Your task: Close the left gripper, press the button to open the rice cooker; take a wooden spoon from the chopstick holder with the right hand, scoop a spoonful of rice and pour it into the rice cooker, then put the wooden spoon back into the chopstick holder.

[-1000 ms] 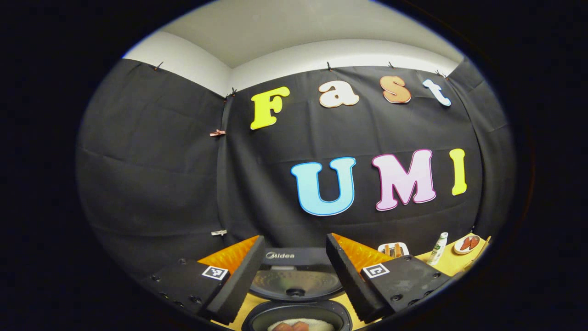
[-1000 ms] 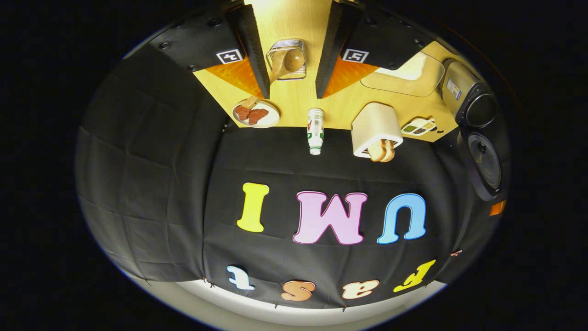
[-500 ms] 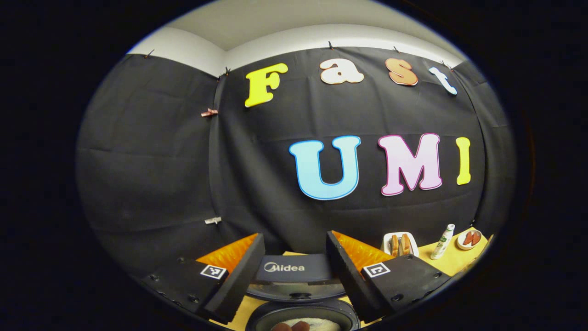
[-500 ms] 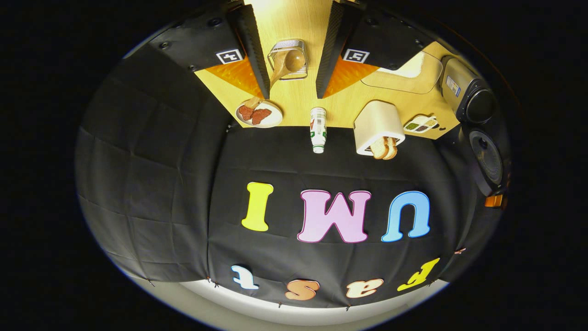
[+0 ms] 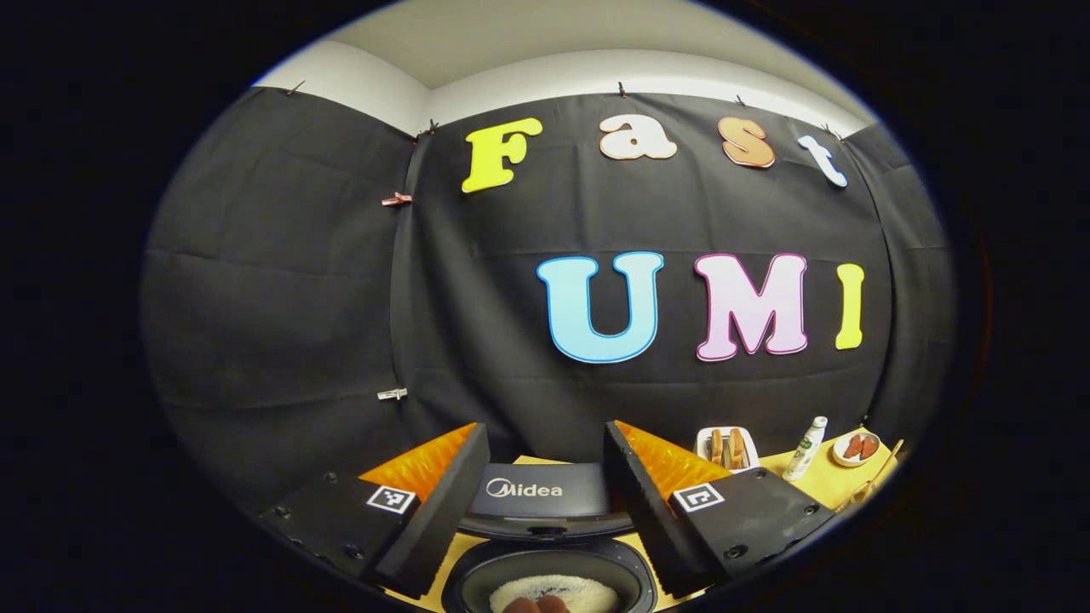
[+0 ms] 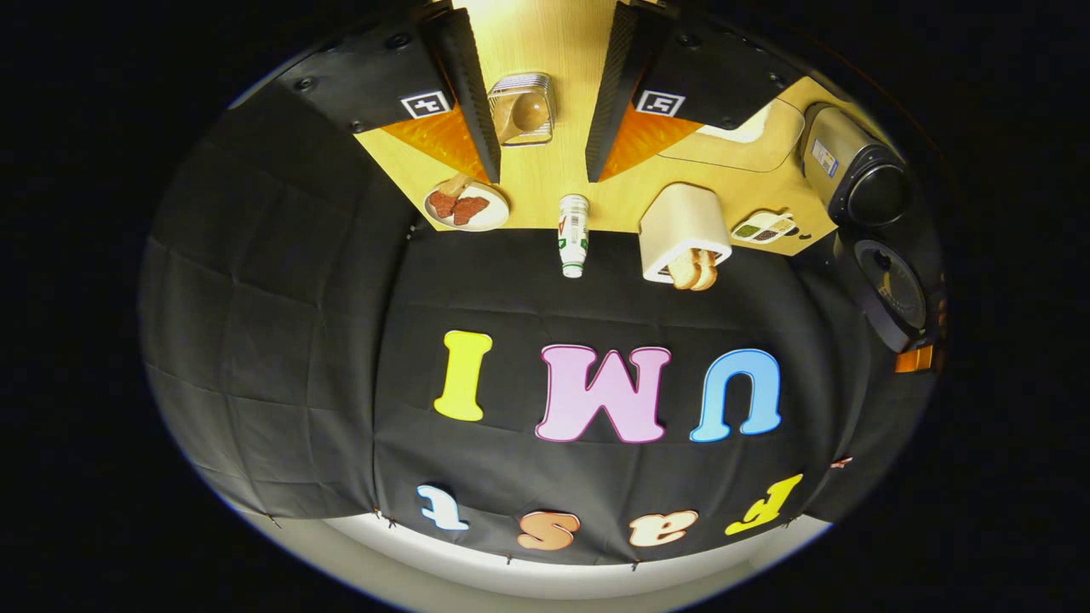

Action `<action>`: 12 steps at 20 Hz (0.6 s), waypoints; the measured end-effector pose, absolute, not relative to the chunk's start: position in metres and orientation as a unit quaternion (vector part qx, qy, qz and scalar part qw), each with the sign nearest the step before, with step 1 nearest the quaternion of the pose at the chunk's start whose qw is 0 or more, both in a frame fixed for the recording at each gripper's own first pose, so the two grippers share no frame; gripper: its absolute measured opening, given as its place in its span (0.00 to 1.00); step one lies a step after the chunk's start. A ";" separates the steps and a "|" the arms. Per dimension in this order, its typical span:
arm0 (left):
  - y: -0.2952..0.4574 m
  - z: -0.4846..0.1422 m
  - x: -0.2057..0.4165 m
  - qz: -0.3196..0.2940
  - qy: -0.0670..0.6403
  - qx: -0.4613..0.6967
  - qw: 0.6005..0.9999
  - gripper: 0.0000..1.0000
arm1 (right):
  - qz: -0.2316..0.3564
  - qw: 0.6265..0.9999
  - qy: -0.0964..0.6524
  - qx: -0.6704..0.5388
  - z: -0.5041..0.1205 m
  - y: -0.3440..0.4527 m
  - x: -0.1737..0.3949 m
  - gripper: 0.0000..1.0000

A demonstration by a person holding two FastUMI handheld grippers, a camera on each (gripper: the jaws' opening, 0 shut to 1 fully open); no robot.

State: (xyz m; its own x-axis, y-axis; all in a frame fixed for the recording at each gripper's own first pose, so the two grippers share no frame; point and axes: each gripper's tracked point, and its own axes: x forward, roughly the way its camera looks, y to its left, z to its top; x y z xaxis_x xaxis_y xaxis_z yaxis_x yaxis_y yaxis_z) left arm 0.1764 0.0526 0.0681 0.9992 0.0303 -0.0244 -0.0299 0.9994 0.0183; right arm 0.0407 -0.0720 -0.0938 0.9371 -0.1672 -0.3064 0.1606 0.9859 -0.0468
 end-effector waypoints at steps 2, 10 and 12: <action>0.052 0.060 0.161 0.015 0.010 0.008 1.000 0.95 | -0.068 0.986 0.152 -0.015 -0.089 -0.062 0.042 0.64; 0.049 0.005 0.091 0.017 0.037 -0.001 0.999 0.95 | -0.023 0.990 0.138 -0.018 -0.078 -0.032 0.051 0.66; 0.048 -0.017 0.075 0.022 0.052 0.000 0.998 0.95 | -0.013 0.990 0.137 -0.018 -0.078 -0.024 0.051 0.66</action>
